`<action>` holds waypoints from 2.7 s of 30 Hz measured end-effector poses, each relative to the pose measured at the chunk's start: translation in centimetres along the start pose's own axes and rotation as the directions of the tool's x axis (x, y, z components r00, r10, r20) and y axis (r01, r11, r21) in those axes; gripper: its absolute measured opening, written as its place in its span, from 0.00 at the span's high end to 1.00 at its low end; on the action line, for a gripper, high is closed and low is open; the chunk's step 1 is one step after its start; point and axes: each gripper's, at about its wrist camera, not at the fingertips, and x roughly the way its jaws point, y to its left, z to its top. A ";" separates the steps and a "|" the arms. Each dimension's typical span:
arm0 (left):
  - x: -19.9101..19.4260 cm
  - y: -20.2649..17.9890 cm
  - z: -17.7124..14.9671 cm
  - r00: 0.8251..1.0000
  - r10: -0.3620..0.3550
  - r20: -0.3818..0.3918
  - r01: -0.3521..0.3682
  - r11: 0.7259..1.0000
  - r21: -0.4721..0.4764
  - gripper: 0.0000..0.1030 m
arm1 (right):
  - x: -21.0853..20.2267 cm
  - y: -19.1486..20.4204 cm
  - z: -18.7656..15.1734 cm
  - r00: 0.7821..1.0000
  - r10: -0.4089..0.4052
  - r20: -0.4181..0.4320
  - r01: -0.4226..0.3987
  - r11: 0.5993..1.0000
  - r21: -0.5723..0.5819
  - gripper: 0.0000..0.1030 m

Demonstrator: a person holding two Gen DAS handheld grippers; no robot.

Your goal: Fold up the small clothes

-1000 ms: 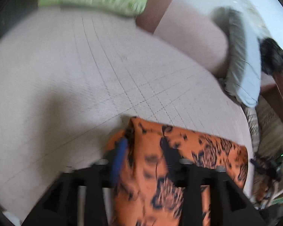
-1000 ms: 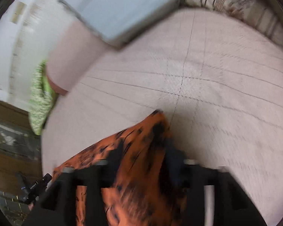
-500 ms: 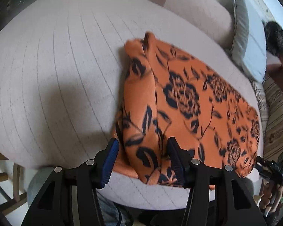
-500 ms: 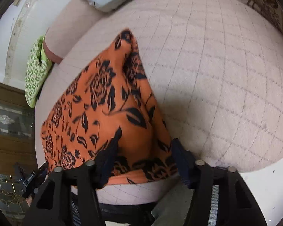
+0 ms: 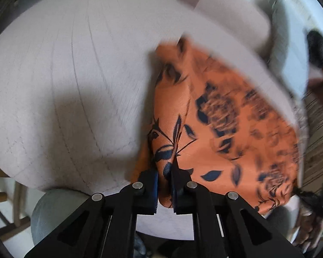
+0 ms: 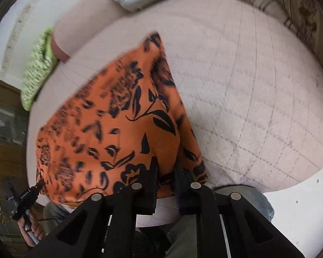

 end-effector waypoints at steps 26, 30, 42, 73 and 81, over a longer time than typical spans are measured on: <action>-0.9 -1.2 0.7 0.999 0.027 0.032 -0.028 0.999 0.039 0.91 | 0.2 -0.9 1.4 0.996 0.089 -0.002 -0.089 0.995 0.033 0.83; -3.8 -1.6 0.1 0.994 -0.018 0.112 0.012 0.999 0.049 0.91 | -2.3 0.0 0.7 0.997 0.051 0.051 -0.050 0.999 -0.010 0.84; -3.7 0.5 -0.3 0.997 0.002 0.074 -0.001 1.000 -0.016 0.75 | -4.9 2.7 0.6 0.991 -0.053 0.120 0.058 0.998 -0.039 0.60; -1.8 5.2 -1.6 0.908 -0.364 0.210 0.377 0.926 -0.025 0.93 | 16.4 47.5 -1.7 0.912 -0.327 -0.247 0.082 0.735 -0.673 0.30; -3.0 4.6 -2.2 0.890 -0.382 0.248 0.389 0.921 0.022 0.94 | 17.8 47.0 -4.4 0.882 -0.462 -0.096 0.234 0.604 -0.762 0.66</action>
